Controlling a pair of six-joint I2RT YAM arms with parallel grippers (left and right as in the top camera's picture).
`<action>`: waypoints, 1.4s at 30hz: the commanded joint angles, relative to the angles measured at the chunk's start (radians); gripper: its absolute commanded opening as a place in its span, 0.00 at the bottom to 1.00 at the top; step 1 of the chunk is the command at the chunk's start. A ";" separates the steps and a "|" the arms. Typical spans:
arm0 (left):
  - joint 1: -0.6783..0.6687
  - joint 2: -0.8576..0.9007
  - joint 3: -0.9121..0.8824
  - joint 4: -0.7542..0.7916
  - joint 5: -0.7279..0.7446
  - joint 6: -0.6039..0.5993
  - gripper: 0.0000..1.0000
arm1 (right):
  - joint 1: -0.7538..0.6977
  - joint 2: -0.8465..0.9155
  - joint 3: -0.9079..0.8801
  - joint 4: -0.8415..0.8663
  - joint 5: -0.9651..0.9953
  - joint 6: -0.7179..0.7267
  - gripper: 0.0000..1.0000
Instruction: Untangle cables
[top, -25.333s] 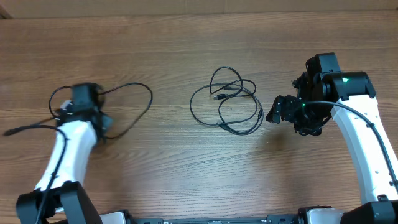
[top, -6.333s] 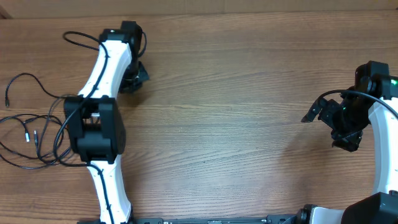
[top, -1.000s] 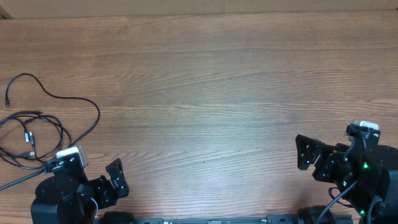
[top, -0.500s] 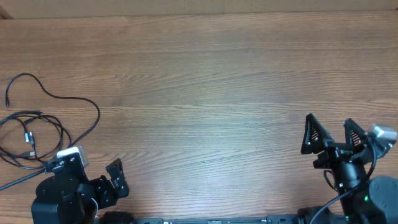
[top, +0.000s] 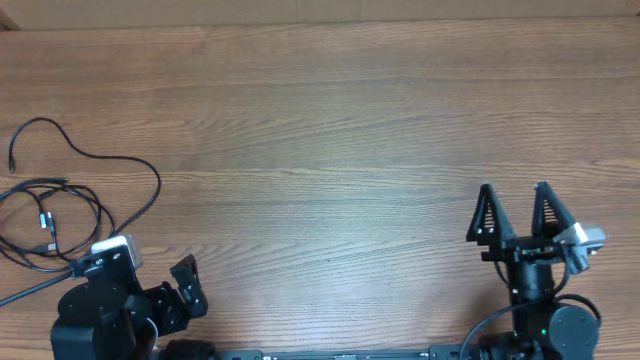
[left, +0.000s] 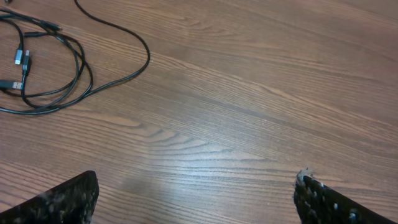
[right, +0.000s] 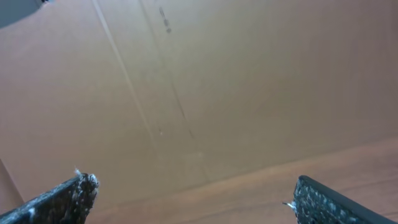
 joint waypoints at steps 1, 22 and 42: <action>-0.003 -0.006 0.000 -0.001 -0.013 -0.014 1.00 | -0.001 -0.059 -0.074 0.049 0.013 0.000 1.00; -0.003 -0.006 0.000 -0.001 -0.013 -0.014 0.99 | -0.001 -0.060 -0.215 -0.099 0.034 -0.124 1.00; -0.003 -0.006 0.000 -0.001 -0.013 -0.014 1.00 | -0.001 -0.060 -0.215 -0.098 0.031 -0.214 1.00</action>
